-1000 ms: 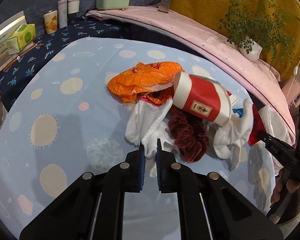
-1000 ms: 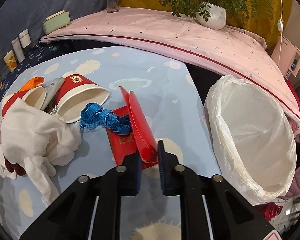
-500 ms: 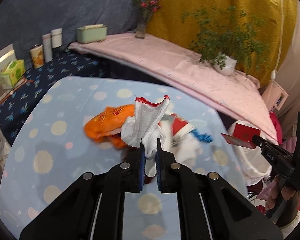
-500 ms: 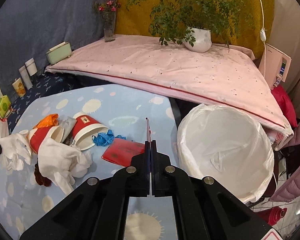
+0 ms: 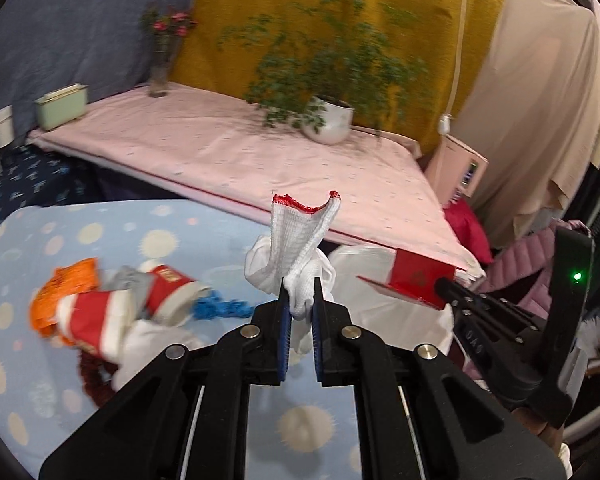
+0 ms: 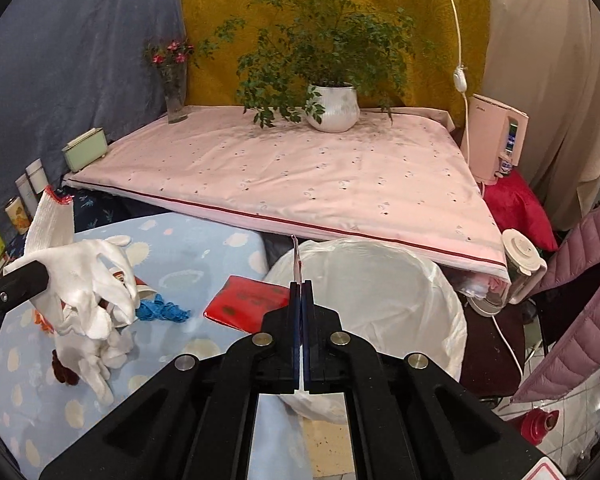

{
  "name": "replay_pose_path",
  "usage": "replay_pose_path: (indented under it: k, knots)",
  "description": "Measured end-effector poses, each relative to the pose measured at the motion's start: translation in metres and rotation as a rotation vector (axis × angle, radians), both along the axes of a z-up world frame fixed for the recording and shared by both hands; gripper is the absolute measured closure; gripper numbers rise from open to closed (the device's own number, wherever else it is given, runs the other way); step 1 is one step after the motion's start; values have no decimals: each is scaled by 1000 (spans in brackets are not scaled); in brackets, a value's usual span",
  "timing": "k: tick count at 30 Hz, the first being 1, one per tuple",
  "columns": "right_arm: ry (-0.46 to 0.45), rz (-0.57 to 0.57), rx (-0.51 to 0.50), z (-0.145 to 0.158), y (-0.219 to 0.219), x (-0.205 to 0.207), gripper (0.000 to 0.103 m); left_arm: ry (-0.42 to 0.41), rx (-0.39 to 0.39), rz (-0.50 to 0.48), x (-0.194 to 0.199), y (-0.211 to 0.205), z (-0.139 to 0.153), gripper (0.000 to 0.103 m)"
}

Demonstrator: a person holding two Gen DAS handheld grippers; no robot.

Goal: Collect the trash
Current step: 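Carry both items over the white-bagged bin and open both grippers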

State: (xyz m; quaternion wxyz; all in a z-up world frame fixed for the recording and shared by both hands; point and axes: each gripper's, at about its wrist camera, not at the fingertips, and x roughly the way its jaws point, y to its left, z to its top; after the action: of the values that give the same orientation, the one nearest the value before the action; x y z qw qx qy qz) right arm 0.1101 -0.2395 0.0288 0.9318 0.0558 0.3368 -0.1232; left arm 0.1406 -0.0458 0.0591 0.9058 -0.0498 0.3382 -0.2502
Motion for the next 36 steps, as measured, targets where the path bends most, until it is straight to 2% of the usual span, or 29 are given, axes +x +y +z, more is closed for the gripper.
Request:
replay_pose_path:
  k: [4,12,14,15,16,17,18,27,31,36]
  knots:
    - [19,-50,9,-7,-27,-2,102,6,-11,-85,5,-44,-5,94]
    - [50,-103,50,-23,-68,-1,102,33,17,-173,20,-108,-23,92]
    - [48,-118,53,-25,-73,0,98,51,13,-175,23,-116,-27,72]
    - [51,-136,43,-25,-75,0,89,45,16,-159,24,-116,-28,52]
    - [49,-143,37,-25,-77,1,74,26,12,-138,22,-117,-26,43]
    - [40,-148,34,-23,-78,0,69,10,11,-128,21,-116,-25,42]
    - [28,-157,31,-22,-79,-2,59,3,13,-124,20,-117,-24,41]
    - [14,-132,40,-13,-66,-12,51,6,48,-57,17,-99,-24,40]
    - [1,-103,49,-8,-49,-19,49,7,50,-7,9,-75,-23,34]
    - [-21,-54,56,0,-19,-28,43,26,52,62,3,-38,-23,32]
